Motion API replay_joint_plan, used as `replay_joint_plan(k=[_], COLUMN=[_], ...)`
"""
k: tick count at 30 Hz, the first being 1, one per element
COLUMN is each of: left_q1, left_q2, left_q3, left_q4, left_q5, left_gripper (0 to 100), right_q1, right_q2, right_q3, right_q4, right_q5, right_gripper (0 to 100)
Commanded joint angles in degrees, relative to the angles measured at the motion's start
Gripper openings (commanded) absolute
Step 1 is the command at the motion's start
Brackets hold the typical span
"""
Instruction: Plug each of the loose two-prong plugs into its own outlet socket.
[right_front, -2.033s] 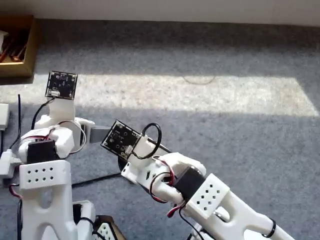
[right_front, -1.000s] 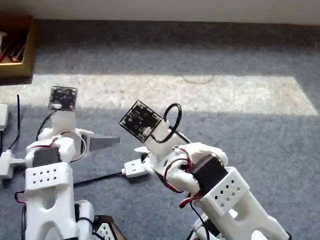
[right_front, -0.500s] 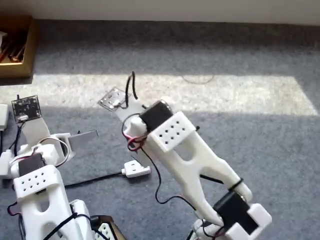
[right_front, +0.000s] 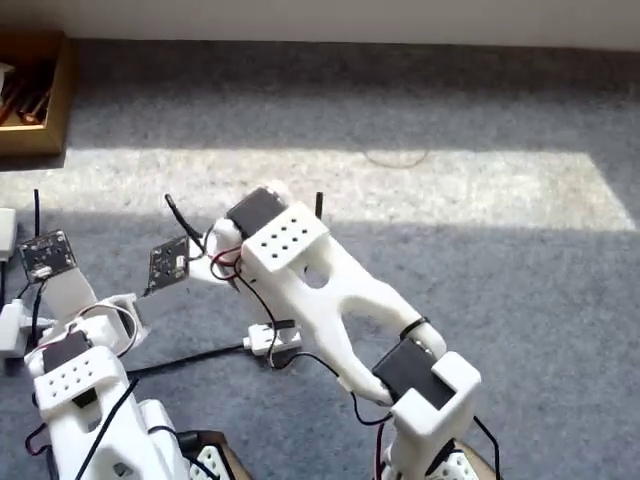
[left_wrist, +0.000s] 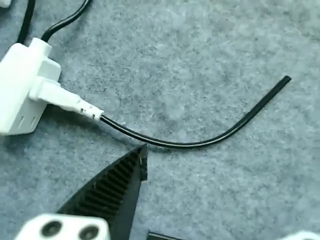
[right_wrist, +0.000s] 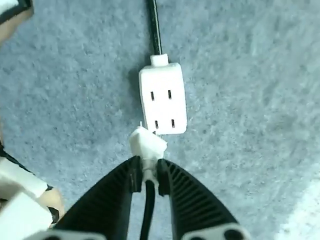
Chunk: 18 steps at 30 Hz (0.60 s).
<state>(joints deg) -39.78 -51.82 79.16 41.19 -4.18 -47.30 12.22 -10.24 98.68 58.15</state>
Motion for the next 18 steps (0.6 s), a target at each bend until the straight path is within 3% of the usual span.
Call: replay_joint_plan(k=[1,9,18], left_q1=[-0.6,-0.5,-0.4], left_q2=[-0.8,-0.7,-0.4], left_q3=[0.9,2.5,3.1], left_q4=[-1.8,-1.7,-1.7], left_q5=[-1.8,-3.0,-3.1], left_gripper=[56,56,56], right_q1=[2.0,1.5,-4.2], right_q2=[-1.4,-4.8,-5.7], right_q3=[-2.9,-2.9,-2.2], right_q4=[2.3,2.2,-3.3], right_q5=[5.8,12.8,21.0], right_gripper=[0.6,0.6,0.7])
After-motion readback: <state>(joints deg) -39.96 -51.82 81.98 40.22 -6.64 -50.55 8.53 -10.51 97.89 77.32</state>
